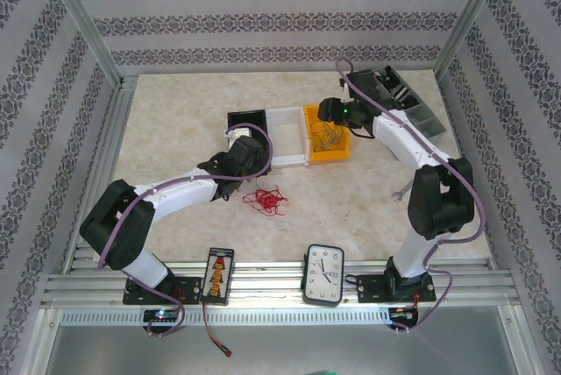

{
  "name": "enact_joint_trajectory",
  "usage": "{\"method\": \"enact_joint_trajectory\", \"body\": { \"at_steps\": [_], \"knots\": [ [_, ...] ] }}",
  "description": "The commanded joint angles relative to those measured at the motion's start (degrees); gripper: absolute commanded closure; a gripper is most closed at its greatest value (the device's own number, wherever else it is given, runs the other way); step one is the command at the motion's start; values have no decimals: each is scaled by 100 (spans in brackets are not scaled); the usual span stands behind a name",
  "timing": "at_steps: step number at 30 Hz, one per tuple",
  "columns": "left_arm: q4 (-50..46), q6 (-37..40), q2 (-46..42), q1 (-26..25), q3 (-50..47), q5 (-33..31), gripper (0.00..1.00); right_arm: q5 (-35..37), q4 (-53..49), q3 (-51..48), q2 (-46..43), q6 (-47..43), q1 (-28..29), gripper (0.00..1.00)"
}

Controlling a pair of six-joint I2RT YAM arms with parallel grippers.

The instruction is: Untangle the cables

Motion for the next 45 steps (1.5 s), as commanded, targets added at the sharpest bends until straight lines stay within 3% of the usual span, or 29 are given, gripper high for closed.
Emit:
{"method": "enact_joint_trajectory", "body": {
  "at_steps": [1,5,8,15,18,25,27,31,34,37,40,42,44,45],
  "knots": [
    [-263,138,-71,73,116,9,4,263,64,-360,-371,12,69,43],
    [-495,30,-223,74,-58,-9,5,-6,161,-946,-911,-385,632,45],
    [-583,-220,-459,73,-318,-155,5,-273,125,-1378,-1188,-817,1361,45],
    [-525,-411,-640,109,-675,243,14,-887,47,-1934,-810,-1092,2838,49],
    [-447,-305,-535,118,-666,529,15,-791,68,-1908,-489,-1100,3128,51],
    [-336,-86,-394,116,-654,871,19,-826,256,-1715,43,-1088,3150,57],
    [-251,-1,-317,124,-638,1096,21,-793,256,-1642,161,-1133,3150,63],
    [-138,241,1,117,-485,1725,26,-891,312,-1589,323,-1164,3120,92],
    [-188,430,315,118,-255,2124,31,-986,455,-1771,190,-1133,3065,100],
    [-276,542,612,118,-55,2327,42,-1071,629,-1968,-15,-1073,2984,100],
    [-427,578,980,118,187,2380,65,-1244,899,-2302,-377,-835,2740,100],
    [-698,552,1317,119,441,2245,87,-1233,1042,-2577,-734,-656,2513,100],
    [-836,513,1471,119,548,2132,100,-1137,1101,-2782,-1047,-538,2318,100],
    [-888,477,1534,127,587,2051,100,-1080,1160,-2921,-1258,-455,2175,100]
  ]
}}
